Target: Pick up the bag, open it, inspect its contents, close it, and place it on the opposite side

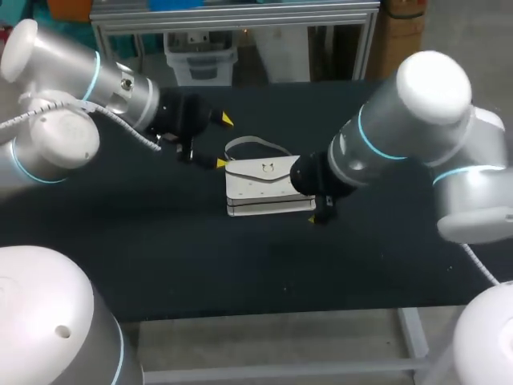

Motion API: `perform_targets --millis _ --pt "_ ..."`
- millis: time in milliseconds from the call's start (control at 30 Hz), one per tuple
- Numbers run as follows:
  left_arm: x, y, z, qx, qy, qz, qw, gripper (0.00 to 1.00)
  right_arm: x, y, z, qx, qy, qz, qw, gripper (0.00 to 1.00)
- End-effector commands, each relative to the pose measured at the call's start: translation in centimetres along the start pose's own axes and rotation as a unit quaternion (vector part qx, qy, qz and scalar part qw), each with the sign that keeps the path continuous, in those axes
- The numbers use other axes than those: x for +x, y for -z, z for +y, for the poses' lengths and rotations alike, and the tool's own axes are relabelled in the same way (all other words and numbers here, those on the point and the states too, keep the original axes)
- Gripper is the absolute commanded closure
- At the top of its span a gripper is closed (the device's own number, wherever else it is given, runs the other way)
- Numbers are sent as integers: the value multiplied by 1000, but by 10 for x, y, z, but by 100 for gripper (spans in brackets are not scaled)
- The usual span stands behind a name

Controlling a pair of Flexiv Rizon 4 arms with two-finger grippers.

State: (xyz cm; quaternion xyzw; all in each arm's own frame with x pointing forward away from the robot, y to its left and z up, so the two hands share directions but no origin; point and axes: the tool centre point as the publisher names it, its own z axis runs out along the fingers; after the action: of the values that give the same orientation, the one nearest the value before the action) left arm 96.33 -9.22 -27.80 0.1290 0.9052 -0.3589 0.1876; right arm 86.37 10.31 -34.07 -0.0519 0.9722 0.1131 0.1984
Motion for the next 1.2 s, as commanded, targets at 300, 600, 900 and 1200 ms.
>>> perform_targets --millis 300,600,900,1200 --pt "8 -2 4 18 -33 4 999 0 -11 -30 -2 32 29 -122 992 5" --pt "9 -4 5 20 -46 13 999 0 -29 -39 -6 44 39 -141 988 13" --pt "9 -9 9 20 -42 24 999 0 -41 -48 0 50 50 -150 986 29" --pt "10 -11 12 19 -44 30 998 0 -50 -54 0 51 51 -151 986 44"
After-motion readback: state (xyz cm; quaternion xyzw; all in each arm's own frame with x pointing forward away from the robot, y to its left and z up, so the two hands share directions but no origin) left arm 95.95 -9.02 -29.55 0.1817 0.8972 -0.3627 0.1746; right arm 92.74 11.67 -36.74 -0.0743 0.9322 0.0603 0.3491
